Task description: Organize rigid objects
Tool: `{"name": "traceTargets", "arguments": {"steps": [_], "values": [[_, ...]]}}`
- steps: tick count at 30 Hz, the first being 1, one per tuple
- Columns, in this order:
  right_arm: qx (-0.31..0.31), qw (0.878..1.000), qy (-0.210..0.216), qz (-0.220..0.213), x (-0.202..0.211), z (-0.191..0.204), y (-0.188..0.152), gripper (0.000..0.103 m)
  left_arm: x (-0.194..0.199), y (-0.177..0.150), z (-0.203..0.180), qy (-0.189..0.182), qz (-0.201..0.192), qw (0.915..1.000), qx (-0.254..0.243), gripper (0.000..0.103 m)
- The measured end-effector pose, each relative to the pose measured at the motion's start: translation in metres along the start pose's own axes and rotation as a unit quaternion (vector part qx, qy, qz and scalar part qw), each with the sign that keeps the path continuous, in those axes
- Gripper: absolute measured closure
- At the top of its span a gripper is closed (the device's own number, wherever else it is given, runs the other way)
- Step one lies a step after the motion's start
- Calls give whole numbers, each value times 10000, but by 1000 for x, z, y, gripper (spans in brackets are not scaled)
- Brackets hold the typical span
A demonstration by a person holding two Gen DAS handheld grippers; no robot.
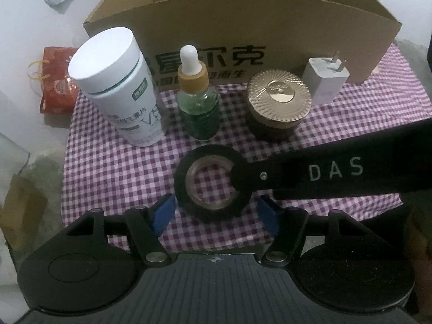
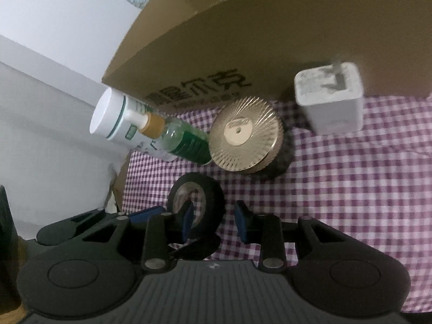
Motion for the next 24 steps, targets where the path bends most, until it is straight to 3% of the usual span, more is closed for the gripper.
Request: {"name": "traceTargets", "arguments": {"steps": [15,24], "values": [[280,9996,-31,-60,-8,13,1,66,-10,1,4,-23,-62,9998,172,39],[122,9999,-46,-114,-2,12,-1,71,-2,0,1,-61,-110,9997,198,40]]}}
Point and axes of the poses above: each gripper's, at about its wrist camera, not at the fingertips, and x roughly against the way its jaws point, z to its left, y to its top, the point moved 7 cm from there along -x, roughly the way its jaws point, and after that the axes turned 2 degrees about -x, right-handed, at the moved point
